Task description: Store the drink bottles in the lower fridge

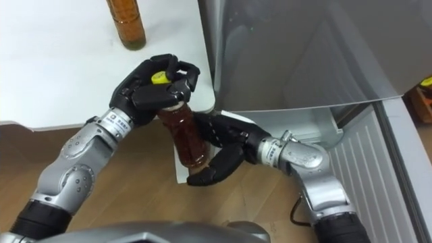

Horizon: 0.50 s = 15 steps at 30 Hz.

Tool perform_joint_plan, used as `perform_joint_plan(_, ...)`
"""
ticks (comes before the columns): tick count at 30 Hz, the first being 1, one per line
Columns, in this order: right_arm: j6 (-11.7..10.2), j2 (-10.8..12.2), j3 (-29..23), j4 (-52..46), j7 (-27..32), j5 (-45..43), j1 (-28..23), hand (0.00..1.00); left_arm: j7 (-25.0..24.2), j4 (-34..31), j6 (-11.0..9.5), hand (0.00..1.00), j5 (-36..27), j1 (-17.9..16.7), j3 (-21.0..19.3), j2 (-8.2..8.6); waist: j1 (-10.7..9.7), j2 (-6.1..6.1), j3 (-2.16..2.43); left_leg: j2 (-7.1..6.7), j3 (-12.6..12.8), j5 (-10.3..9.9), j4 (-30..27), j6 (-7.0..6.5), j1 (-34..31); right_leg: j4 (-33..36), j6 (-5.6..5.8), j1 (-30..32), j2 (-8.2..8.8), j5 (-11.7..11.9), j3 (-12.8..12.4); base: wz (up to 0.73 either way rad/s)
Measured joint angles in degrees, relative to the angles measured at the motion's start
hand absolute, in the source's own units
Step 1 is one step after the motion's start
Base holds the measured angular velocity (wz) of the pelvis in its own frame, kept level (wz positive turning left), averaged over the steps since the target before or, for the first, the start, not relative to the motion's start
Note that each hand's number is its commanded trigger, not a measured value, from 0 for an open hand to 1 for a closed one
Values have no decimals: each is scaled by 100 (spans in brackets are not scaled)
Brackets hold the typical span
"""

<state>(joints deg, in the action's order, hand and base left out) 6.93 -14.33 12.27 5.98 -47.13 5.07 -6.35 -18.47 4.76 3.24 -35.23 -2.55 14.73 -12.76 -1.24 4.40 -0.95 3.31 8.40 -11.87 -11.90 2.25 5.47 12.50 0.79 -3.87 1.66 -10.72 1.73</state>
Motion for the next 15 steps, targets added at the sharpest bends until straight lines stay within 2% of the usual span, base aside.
perform_joint_plan(10, 9, -3, -8, 165, -42, 464, -155, 0, -133, 1, 1, 100, 131, -1, 133, -87, 3, -36, -13, 2, -27, -2, 4, -2, -27, 4, 0, -8, -4, 0, 24, 0)
perform_joint_plan(11, 9, -3, -7, 195, -46, 503, -154, 30, -134, 1, 1, 100, 137, -1, 149, -92, 0, -37, -13, 2, -30, -2, 7, -3, -27, 5, 0, -8, -4, 0, 24, 0)
perform_joint_plan(12, 10, -2, 1, 263, -45, 618, -153, 47, -133, 0, 0, 100, 178, 0, 193, -94, 1, -37, -13, 2, -39, -2, 9, -3, -26, 6, 0, -9, -4, 0, 25, 0)
perform_joint_plan(13, 15, -2, 32, 276, -37, 656, -153, 58, -134, 0, 0, 100, 234, 0, 250, -100, 5, -37, -13, 1, -39, -2, 9, -2, -27, 6, 0, -4, -4, 0, 26, 0)
perform_joint_plan(14, 17, -4, 43, 287, -31, 682, -153, 84, -134, 0, 0, 100, 251, 0, 276, -105, 7, -38, -12, 1, -39, -2, 8, -3, -29, 5, 0, 1, -4, 0, 25, 0)
perform_joint_plan(15, 22, -1, 67, 323, 4, 758, -153, 100, -138, 0, 0, 100, 308, 0, 318, -113, 10, -38, -12, 1, -39, -2, 8, -3, -32, 4, 0, 7, -5, 0, 22, 0)
